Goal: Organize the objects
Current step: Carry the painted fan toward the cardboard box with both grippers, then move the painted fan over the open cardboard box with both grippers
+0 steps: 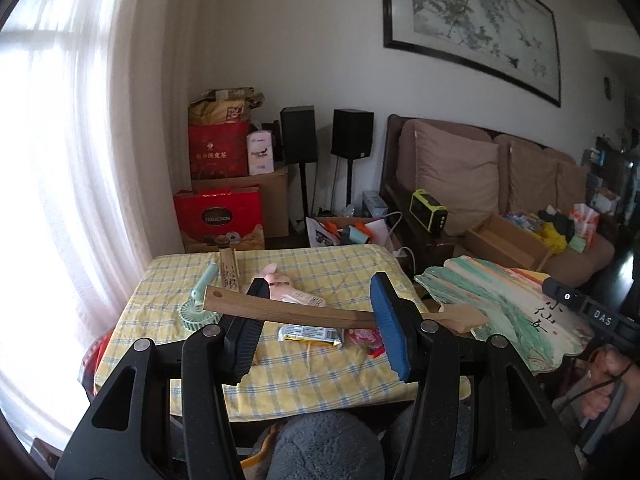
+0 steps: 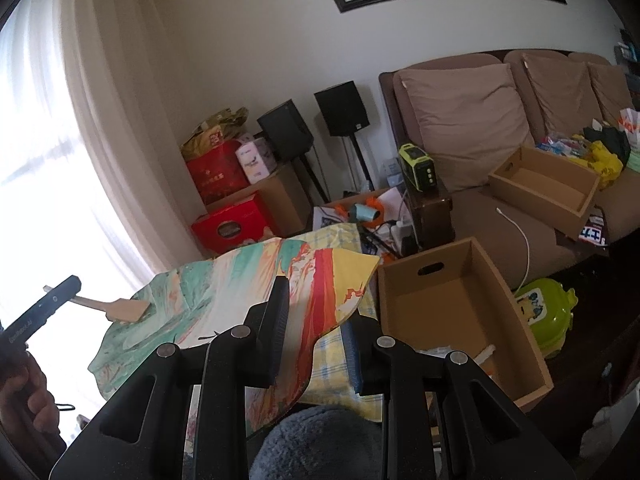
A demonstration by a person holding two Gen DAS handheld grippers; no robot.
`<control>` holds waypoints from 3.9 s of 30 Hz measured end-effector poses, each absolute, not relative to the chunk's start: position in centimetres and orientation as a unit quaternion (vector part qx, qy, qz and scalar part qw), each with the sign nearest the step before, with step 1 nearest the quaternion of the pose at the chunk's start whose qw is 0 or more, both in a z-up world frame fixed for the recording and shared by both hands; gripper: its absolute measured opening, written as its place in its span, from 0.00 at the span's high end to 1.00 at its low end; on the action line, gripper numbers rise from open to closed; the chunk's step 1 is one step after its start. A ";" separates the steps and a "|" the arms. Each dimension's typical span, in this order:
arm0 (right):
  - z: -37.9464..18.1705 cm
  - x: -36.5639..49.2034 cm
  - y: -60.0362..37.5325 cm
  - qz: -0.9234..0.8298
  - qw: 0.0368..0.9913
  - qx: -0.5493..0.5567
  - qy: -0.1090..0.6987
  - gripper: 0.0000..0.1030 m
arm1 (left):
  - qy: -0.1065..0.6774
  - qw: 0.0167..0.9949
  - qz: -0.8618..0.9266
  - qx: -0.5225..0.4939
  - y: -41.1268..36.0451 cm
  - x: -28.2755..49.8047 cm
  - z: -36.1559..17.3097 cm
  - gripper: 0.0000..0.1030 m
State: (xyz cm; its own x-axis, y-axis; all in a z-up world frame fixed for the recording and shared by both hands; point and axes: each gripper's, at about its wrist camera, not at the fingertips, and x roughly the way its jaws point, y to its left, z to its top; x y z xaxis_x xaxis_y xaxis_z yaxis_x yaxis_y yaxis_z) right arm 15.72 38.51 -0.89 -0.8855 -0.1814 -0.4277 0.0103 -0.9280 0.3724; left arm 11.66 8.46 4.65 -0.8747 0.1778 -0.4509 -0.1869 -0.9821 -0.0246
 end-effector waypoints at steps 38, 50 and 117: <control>-5.8 15.2 48.2 -0.929 -0.023 0.272 -0.250 0.76 | 0.054 0.173 0.946 -0.269 18.7 7.2 1.2 0.51; -7.9 15.2 50.7 -0.917 -0.049 0.292 -0.267 0.76 | 0.057 0.183 0.937 -0.291 20.8 5.4 -1.1 0.51; -20.6 12.0 55.3 -0.854 -0.048 0.386 -0.346 0.76 | 0.102 0.174 0.904 -0.377 25.8 1.4 -11.4 0.51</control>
State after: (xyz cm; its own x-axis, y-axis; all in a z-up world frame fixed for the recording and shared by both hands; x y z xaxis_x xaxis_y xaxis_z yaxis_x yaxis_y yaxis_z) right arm 12.03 55.32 -20.59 -0.6979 -0.1859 -0.6916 -0.3483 -0.7556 0.5547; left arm 1.40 25.75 -11.39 -0.6547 0.2375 -0.7176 -0.3917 -0.9186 0.0533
